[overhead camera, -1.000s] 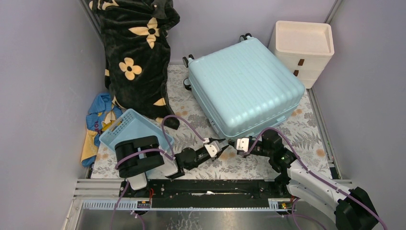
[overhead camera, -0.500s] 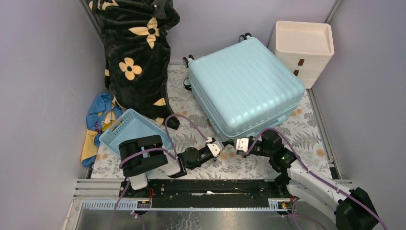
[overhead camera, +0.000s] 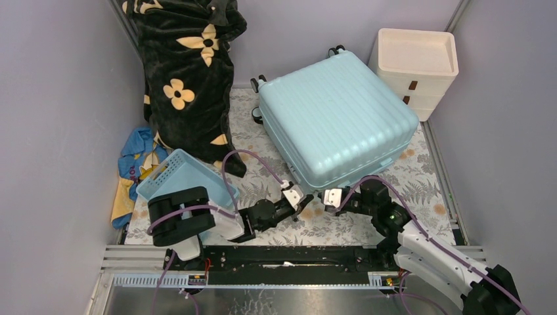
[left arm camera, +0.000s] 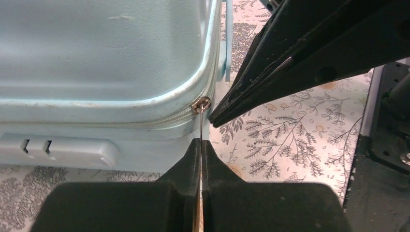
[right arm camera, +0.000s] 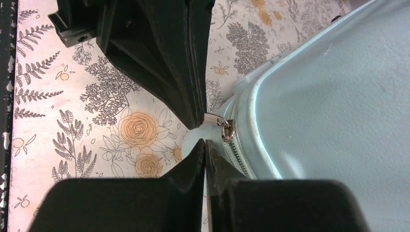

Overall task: Open, take out, and arrange the luggage
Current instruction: Unzip the luggage at the center of the board.

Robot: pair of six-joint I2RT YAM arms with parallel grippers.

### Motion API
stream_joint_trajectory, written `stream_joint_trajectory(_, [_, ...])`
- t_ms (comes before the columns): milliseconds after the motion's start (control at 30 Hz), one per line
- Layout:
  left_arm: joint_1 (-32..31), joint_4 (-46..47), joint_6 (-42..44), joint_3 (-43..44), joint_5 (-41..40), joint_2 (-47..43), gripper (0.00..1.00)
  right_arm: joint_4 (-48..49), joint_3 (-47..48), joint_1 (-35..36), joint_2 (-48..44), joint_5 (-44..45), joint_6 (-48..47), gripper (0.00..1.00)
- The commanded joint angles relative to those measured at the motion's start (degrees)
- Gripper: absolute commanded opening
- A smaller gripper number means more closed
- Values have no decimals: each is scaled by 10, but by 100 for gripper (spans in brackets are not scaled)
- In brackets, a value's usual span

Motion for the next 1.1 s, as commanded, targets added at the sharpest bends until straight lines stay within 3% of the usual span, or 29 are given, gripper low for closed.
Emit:
stream_joint_trajectory(0, [-3, -68, -85, 2, -47, -53, 0, -46, 45, 2, -38, 45, -29, 8])
stream_joint_trajectory(367, [9, -281, -192, 56, -92, -118, 0, -181, 96, 1, -76, 117, -33, 10])
stream_joint_trajectory(567, [46, -357, -232, 63, -76, -145, 0, -249, 119, -11, -81, 150, -80, 21])
stream_joint_trajectory(933, [116, -418, -261, 71, -37, -165, 0, -361, 175, -175, -2, 57, -200, 33])
stream_joint_trajectory(1067, [132, -435, -255, 70, -37, -190, 0, -367, 177, -197, 19, 38, -249, 39])
